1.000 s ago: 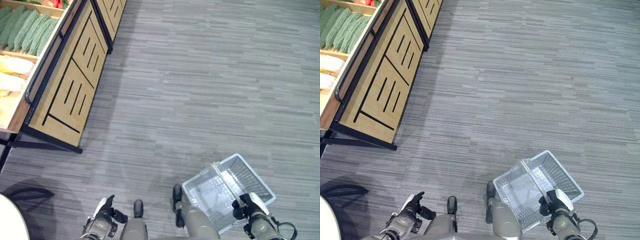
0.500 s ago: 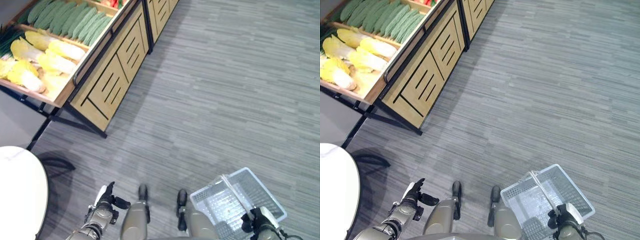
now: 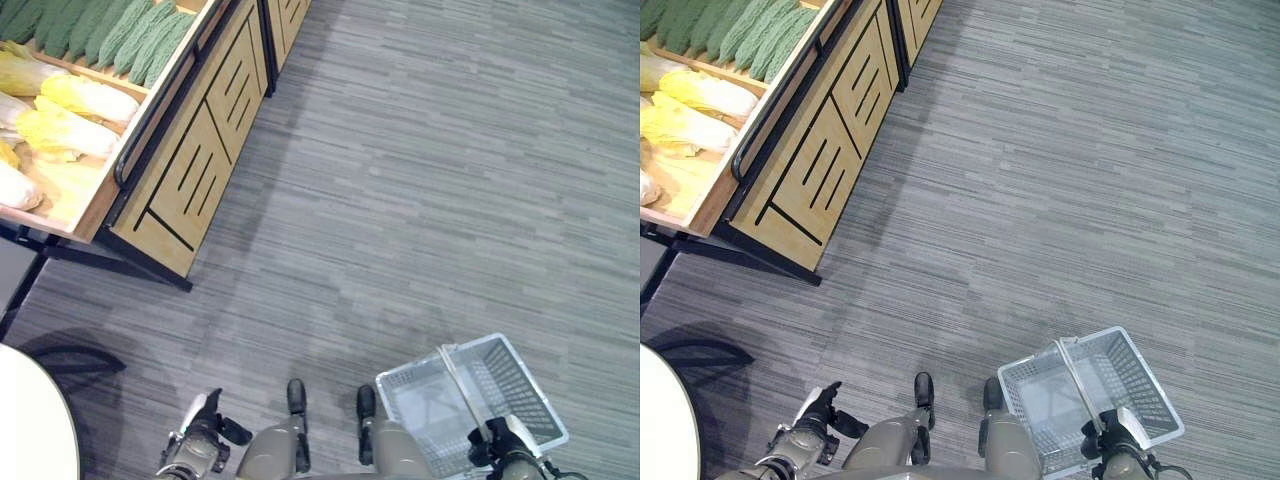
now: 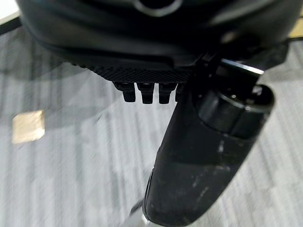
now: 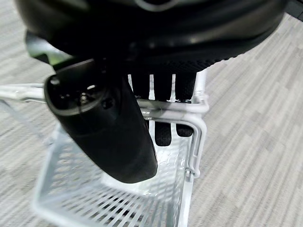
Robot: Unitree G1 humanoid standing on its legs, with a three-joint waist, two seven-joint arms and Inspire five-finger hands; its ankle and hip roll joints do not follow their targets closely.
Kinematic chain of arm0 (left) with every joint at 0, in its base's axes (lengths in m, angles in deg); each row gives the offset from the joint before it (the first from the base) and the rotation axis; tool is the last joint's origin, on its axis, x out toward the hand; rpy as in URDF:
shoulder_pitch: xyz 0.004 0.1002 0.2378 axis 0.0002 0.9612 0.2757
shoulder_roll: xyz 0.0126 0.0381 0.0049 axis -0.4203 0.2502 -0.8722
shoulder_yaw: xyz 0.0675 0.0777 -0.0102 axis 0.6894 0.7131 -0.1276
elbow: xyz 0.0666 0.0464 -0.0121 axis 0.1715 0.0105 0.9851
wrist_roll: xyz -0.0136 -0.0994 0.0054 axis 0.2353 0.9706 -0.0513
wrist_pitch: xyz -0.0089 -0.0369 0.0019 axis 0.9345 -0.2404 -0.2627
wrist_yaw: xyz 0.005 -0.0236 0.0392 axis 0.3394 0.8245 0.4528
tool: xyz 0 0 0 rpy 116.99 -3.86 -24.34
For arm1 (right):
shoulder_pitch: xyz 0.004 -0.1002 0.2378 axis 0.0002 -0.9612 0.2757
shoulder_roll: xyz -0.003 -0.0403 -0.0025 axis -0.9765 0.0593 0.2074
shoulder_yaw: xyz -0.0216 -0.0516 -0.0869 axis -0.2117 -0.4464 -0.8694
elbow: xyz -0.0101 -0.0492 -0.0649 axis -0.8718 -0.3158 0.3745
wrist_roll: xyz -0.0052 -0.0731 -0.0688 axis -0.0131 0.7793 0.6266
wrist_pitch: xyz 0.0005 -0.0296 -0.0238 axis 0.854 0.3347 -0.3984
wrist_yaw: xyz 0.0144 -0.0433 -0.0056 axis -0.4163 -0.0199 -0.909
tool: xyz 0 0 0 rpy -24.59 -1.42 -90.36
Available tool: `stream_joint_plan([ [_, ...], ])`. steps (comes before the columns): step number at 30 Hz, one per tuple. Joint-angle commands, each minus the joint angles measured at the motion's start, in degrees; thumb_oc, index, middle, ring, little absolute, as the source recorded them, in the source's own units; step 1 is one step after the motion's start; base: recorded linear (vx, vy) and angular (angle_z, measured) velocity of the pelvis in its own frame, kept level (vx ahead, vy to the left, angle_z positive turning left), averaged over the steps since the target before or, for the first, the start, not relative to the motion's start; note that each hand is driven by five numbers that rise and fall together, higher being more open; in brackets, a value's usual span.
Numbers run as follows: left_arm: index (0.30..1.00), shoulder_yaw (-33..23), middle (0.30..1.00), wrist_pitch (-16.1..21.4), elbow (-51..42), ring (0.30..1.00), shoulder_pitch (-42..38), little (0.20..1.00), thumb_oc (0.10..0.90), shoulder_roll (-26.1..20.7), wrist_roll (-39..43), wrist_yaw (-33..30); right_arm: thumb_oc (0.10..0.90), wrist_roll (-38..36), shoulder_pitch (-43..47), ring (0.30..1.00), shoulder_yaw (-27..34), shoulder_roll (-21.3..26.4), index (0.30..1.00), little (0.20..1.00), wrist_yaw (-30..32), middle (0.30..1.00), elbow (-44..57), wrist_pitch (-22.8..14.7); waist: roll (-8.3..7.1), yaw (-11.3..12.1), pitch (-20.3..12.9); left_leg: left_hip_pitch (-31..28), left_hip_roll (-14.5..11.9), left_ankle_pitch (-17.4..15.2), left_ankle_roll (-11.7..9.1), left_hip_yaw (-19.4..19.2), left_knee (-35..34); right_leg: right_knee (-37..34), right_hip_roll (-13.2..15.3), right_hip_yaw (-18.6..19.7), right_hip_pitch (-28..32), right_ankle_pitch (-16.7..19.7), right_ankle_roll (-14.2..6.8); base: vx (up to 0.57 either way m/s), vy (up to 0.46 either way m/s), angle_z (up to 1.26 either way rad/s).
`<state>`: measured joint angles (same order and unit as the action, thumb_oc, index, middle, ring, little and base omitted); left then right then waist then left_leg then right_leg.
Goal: Get the vegetables into the basket
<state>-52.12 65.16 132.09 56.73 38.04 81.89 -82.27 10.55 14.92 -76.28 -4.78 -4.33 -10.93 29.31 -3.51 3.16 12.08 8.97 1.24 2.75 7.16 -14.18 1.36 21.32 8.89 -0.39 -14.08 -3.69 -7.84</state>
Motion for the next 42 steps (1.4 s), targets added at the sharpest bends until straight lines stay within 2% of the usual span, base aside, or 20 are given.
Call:
stream_joint_plan([
  [1, 1.0, -3.74, 1.0, 0.44, -0.22, 1.0, 0.74, 1.0, 0.9, -1.13, -0.81, -1.07, 0.4, -0.93, -0.18, 0.3, -1.03, 3.97, 0.3, 0.3, 1.84, 0.3, 2.53, -0.51, -3.9, 0.94, -0.7, 7.81, 0.05, -1.56, -6.4, 3.25, 3.67, -15.25, 5.04, 0.58, 11.88, 21.34, -2.56, 0.06, 0.066, -0.1],
  [4, 1.0, -3.65, 1.0, 0.56, -0.54, 1.0, 0.97, 1.0, 0.9, -0.95, -0.61, -0.93, 0.4, -0.69, 0.74, 0.3, -1.69, 3.73, 0.3, 0.3, 1.86, 0.3, 3.13, -0.61, -4.38, 1.83, -0.85, 8.02, 0.31, -1.92, -6.0, 2.54, 3.44, -15.47, 5.76, -0.24, 11.84, 24.11, -3.26, 0.06, 0.083, -0.01],
  [6, 1.0, -2.87, 1.0, 0.58, -1.2, 1.0, 0.92, 1.0, 0.9, -0.65, -0.44, -0.49, 0.4, -0.74, 2.51, 0.3, -2.99, 3.09, 0.3, 0.3, 1.75, 0.3, 3.8, -0.94, -3.84, 2.34, -0.58, 5.6, 0.75, -2.94, -5.2, 2.3, 2.05, -10.85, 3.91, -1.29, 10.95, 22.62, -2.9, 0.14, 0.207, -0.37],
  [8, 1.0, -2.86, 1.0, 0.59, -0.63, 1.0, 0.74, 1.0, 0.9, -0.74, -0.29, -0.22, 0.4, -0.56, 3.0, 0.3, -3.9, 2.75, 0.3, 0.3, 1.72, 0.3, 4.4, -1.36, -3.12, 1.76, 0.0, 3.75, 0.45, -2.82, -5.02, 2.74, 1.28, -8.63, 1.53, -1.01, 7.4, 19.81, -1.99, 0.12, 0.111, -0.45],
  [9, 1.0, -2.86, 1.0, 0.6, -0.34, 1.0, 0.64, 1.0, 0.9, -0.78, -0.33, -0.22, 0.4, -0.55, 3.3, 0.3, -4.29, 2.57, 0.3, 0.3, 1.77, 0.3, 4.52, -1.56, -2.35, 1.37, 0.51, 2.7, -0.01, -2.7, -5.13, 3.12, 0.98, -8.15, 0.38, -1.55, 5.42, 17.09, -1.18, 0.28, 0.065, 0.18],
  [10, 1.0, -3.14, 1.0, 0.59, 0.46, 1.0, 0.38, 1.0, 0.9, -0.81, -0.49, -0.41, 0.4, -0.19, 3.86, 0.3, -5.39, 2.22, 0.3, 0.3, 1.94, 0.3, 5.57, -2.12, -0.95, -0.11, 2.15, -0.71, -0.94, -3.29, -5.72, 4.14, 0.32, -10.25, -1.77, -2.88, -0.6, 11.28, -0.12, 0.4, -0.004, 0.36],
  [11, 1.0, -3.32, 1.0, 0.54, 0.82, 1.0, 0.22, 1.0, 0.9, -0.64, -0.67, -0.45, 0.4, -0.03, 4.0, 0.3, -5.7, 2.23, 0.3, 0.3, 1.93, 0.3, 5.95, -2.02, -1.05, -1.5, 3.25, -2.98, -0.42, -4.31, -6.14, 5.08, 0.38, -13.79, -1.69, -2.06, -2.33, 12.72, -0.64, 0.64, -0.152, 0.61],
  [12, 1.0, -3.62, 1.0, 0.47, 1.49, 1.0, -0.27, 1.0, 0.9, -0.25, -1.02, -0.43, 0.4, 0.23, 3.57, 0.3, -5.69, 2.47, 0.3, 0.3, 1.76, 0.3, 6.26, -1.74, -0.77, -3.61, 4.14, -6.39, -0.16, -5.92, -6.87, 7.37, 0.33, -19.17, -2.02, 1.37, -5.62, 16.04, -1.39, 0.66, -0.277, 0.85],
  [13, 1.0, -3.7, 1.0, 0.5, 1.76, 1.0, 0.07, 1.0, 0.9, 0.18, -1.03, -0.29, 0.4, 0.52, 2.64, 0.3, -5.11, 2.86, 0.3, 0.3, 1.46, 0.3, 6.06, -1.44, -0.65, -4.76, 4.06, -8.59, 0.38, -7.0, -7.24, 9.85, 0.17, -18.66, -2.88, 3.93, -6.95, 17.27, -1.62, 0.63, -0.354, 1.32],
  [15, 1.0, -3.55, 1.0, 0.34, 1.99, 1.0, 0.33, 1.0, 0.9, 0.51, -1.02, -0.23, 0.4, 0.35, 2.11, 0.3, -4.79, 2.91, 0.3, 0.3, 1.32, 0.3, 5.2, -1.36, -0.77, -4.73, 3.52, -9.84, 0.07, -7.77, -7.75, 11.07, 0.21, -18.47, -3.09, 3.52, -5.46, 16.93, -0.96, 0.26, -0.218, 1.39],
  [17, 1.0, -3.85, 1.0, 0.08, 2.54, 1.0, 0.74, 1.0, 0.9, 1.39, -0.25, -0.16, 0.4, 0.29, 2.18, 0.3, -4.56, 3.17, 0.3, 0.3, 1.27, 0.3, 3.75, -1.26, -0.25, -4.36, 2.48, -10.75, -2.02, -6.43, -9.17, 12.27, -0.11, -18.09, -4.19, 1.39, -4.32, 15.96, 0.39, 0.19, -0.301, 1.14],
  [19, 1.0, -3.75, 1.0, 0.06, 2.57, 1.0, 0.93, 1.0, 0.9, 1.63, -0.11, -0.04, 0.4, 0.18, 2.19, 0.3, -4.47, 3.4, 0.3, 0.3, 1.24, 0.3, 3.54, -1.32, 0.06, -4.44, 2.16, -10.79, -2.76, -5.96, -9.62, 12.69, -0.19, -17.88, -4.55, 0.69, -4.12, 15.4, 0.88, 0.15, -0.217, 0.33],
  [21, 1.0, -3.38, 1.0, 0.04, 2.76, 1.0, 1.06, 1.0, 0.9, 2.25, 0.11, 0.3, 0.4, -0.23, 1.87, 0.3, -4.04, 3.91, 0.3, 0.3, 1.35, 0.3, 3.52, -1.57, 0.74, -4.6, 1.41, -11.15, -4.59, -4.46, -10.87, 13.49, 0.2, -16.9, -5.73, -0.65, -3.73, 13.54, 2.01, 0.19, -0.249, -0.04],
  [28, 1.0, -2.21, 1.0, -0.3, 1.54, 1.0, -0.22, 1.0, 0.9, 3.6, 1.19, -0.06, 0.4, -0.86, 1.2, 0.3, -4.35, 5.06, 0.3, 0.3, 1.11, 0.3, 3.07, -1.43, 1.81, -4.87, 1.19, -9.64, -6.61, 0.03, -12.92, 15.25, 5.86, -15.08, -8.42, -2.29, -2.13, 9.41, 4.95, 0.15, -0.189, 0.12],
  [31, 1.0, -1.82, 1.0, -0.37, 0.77, 1.0, -1.04, 1.0, 0.9, 3.55, 2.03, -0.21, 0.4, -1.21, 0.37, 0.3, -3.84, 5.58, 0.3, 0.3, 1.21, 0.3, 2.6, -1.14, 1.82, -5.36, 1.62, -7.14, -7.2, 2.12, -13.01, 12.56, 11.26, -14.29, -8.55, -3.27, -0.18, 7.2, 6.35, 0.15, -0.162, 0.14],
  [33, 1.0, -0.94, 1.0, -0.34, 0.02, 1.0, -1.94, 1.0, 0.9, 3.51, 2.31, -0.13, 0.4, -1.85, -0.19, 0.3, -3.25, 5.62, 0.3, 0.3, 1.33, 0.3, 2.31, -0.95, 1.92, -5.2, 2.14, -5.09, -7.15, 2.47, -12.56, 11.88, 10.85, -14.03, -8.11, -3.91, 0.93, 6.22, 6.42, 0.09, -0.08, 0.41],
  [36, 1.0, 0.32, 1.0, -0.31, -0.48, 1.0, -3.11, 1.0, 0.9, 3.87, 2.28, -0.33, 0.4, -2.49, -0.93, 0.3, -2.24, 5.77, 0.3, 0.3, 1.61, 0.3, 1.81, -0.67, 2.14, -5.46, 2.23, 0.16, -6.11, 0.01, -11.45, 8.4, 6.17, -14.45, -6.03, -5.82, 2.62, 4.98, 5.63, 0.11, -0.005, 0.63],
  [37, 1.0, 0.59, 1.0, -0.37, -0.42, 1.0, -3.18, 1.0, 0.9, 3.93, 2.01, -0.44, 0.4, -2.54, -1.14, 0.3, -2.01, 5.79, 0.3, 0.3, 1.68, 0.3, 1.72, -0.64, 2.3, -5.45, 2.21, 2.15, -5.9, 0.26, -11.38, 7.4, 4.73, -14.38, -5.67, -5.97, 3.22, 4.32, 5.43, 0.18, 0.058, 0.75],
  [40, 1.0, 0.42, 1.0, -0.41, -0.56, 1.0, -3.03, 1.0, 0.9, 3.69, 1.44, -0.78, 0.4, -2.32, -1.89, 0.3, -1.95, 5.57, 0.3, 0.3, 2.09, 0.3, 1.96, -0.59, 3.15, -4.66, 2.31, 6.4, -7.31, 5.52, -12.13, 4.28, 0.56, -14.18, -6.2, -5.6, 5.86, 2.72, 5.54, 0.24, 0.107, 0.54],
  [42, 1.0, -0.03, 1.0, -0.5, -0.66, 1.0, -2.43, 1.0, 0.9, 3.24, 1.32, -0.63, 0.4, -1.93, -1.97, 0.3, -2.26, 5.32, 0.3, 0.3, 2.03, 0.3, 1.93, -0.49, 3.01, -3.68, 2.29, 6.14, -7.75, 7.47, -12.37, 3.94, -1.91, -14.25, -6.35, -4.49, 8.27, 1.91, 5.38, 0.28, 0.15, -0.22],
])
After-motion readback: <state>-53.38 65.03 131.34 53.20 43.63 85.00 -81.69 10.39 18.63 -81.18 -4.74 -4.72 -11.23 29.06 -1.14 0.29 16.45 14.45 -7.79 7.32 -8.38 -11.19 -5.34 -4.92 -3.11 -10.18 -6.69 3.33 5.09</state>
